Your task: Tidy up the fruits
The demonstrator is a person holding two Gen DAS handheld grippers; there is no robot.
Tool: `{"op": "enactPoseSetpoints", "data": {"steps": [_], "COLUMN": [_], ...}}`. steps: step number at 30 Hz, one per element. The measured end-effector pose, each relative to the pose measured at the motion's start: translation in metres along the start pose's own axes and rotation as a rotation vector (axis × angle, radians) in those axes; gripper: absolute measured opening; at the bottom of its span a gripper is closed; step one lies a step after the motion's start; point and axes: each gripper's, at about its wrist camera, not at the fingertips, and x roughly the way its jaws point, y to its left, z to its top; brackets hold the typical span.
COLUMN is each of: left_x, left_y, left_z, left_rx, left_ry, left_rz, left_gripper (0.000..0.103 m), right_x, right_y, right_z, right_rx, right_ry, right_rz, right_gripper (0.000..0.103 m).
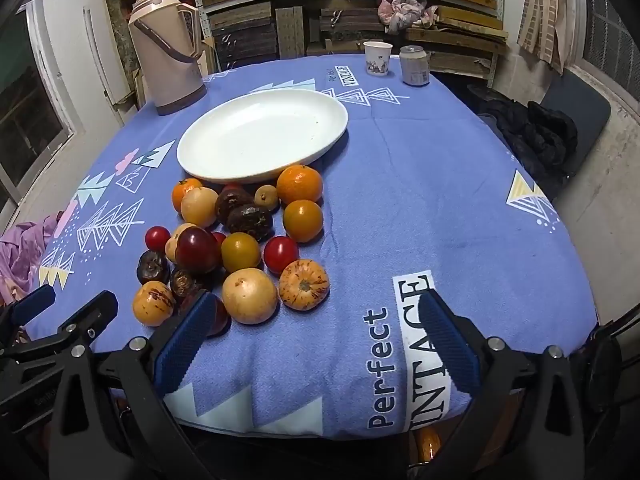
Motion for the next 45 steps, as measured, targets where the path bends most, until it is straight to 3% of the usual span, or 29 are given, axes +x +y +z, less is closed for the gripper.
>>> {"op": "enactPoseSetpoints", "data": {"steps": [45], "left_x": [0.0039], "left_y": [0.0057], "left_z": [-0.0039], "left_rx": [-0.019], "left_ry": [0.008], "left_rz": [-0.014], "left_gripper": [0.100], "right_x": [0.0028], "right_y": [0.0027], "right_z": [-0.0035], "right_rx": [0.004], "right_ry": [0.009], "right_rz": [0.007], "right_gripper": [0.099]}}
